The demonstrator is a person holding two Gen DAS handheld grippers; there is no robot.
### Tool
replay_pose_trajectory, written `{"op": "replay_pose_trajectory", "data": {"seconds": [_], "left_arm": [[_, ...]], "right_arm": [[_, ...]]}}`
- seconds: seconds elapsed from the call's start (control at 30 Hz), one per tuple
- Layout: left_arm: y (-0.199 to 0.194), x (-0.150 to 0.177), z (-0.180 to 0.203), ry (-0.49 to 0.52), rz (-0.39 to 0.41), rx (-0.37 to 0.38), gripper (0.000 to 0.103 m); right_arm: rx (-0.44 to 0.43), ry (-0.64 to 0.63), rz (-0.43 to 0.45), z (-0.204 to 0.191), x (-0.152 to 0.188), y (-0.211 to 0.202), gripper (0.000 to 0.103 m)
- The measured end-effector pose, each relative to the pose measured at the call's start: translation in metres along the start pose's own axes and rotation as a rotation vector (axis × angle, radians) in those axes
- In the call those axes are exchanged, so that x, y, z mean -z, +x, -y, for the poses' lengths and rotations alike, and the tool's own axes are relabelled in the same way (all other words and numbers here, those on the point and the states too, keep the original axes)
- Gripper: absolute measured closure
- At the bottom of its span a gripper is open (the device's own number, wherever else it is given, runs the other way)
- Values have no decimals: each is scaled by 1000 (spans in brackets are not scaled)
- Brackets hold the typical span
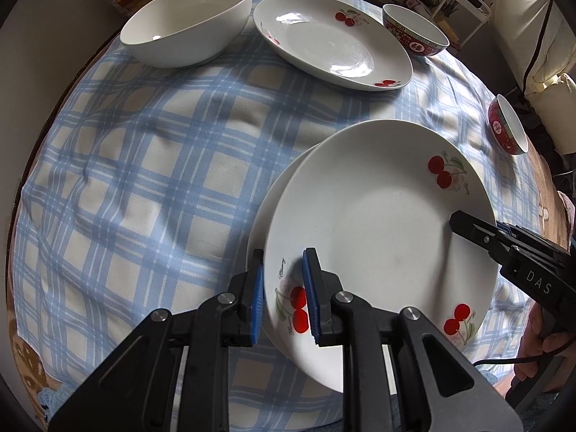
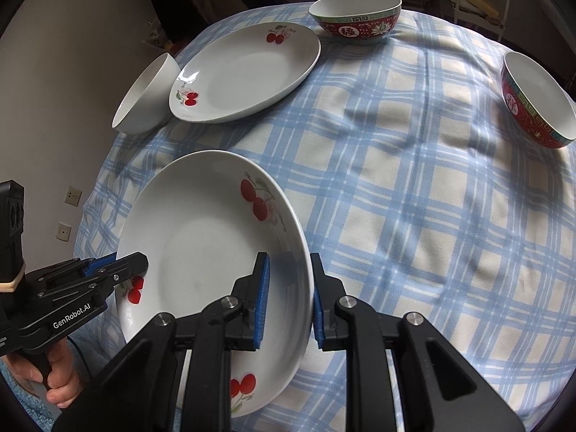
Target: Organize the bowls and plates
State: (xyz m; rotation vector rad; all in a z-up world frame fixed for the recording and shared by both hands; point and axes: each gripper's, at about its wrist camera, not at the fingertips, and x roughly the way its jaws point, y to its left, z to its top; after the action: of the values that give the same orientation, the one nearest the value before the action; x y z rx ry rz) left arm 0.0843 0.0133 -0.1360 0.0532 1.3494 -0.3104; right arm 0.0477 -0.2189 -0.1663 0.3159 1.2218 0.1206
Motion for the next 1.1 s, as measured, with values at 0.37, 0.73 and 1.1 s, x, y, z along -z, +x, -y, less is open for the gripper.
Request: {"op": "replay_pose_trajectory", "data": {"seconds": [0.37,0.73,1.1], "left_arm": [[8,3,-2,-31,-20,19,82],[12,3,-1,-19,-25,2,83],[11,4,9,31,-15,-38,83]], "right_arm": [[46,-29,0,-5,3,1,80],[70,-28,-27,-5,7,9,77],[92,-41,-34,-6,6,15,73]]}}
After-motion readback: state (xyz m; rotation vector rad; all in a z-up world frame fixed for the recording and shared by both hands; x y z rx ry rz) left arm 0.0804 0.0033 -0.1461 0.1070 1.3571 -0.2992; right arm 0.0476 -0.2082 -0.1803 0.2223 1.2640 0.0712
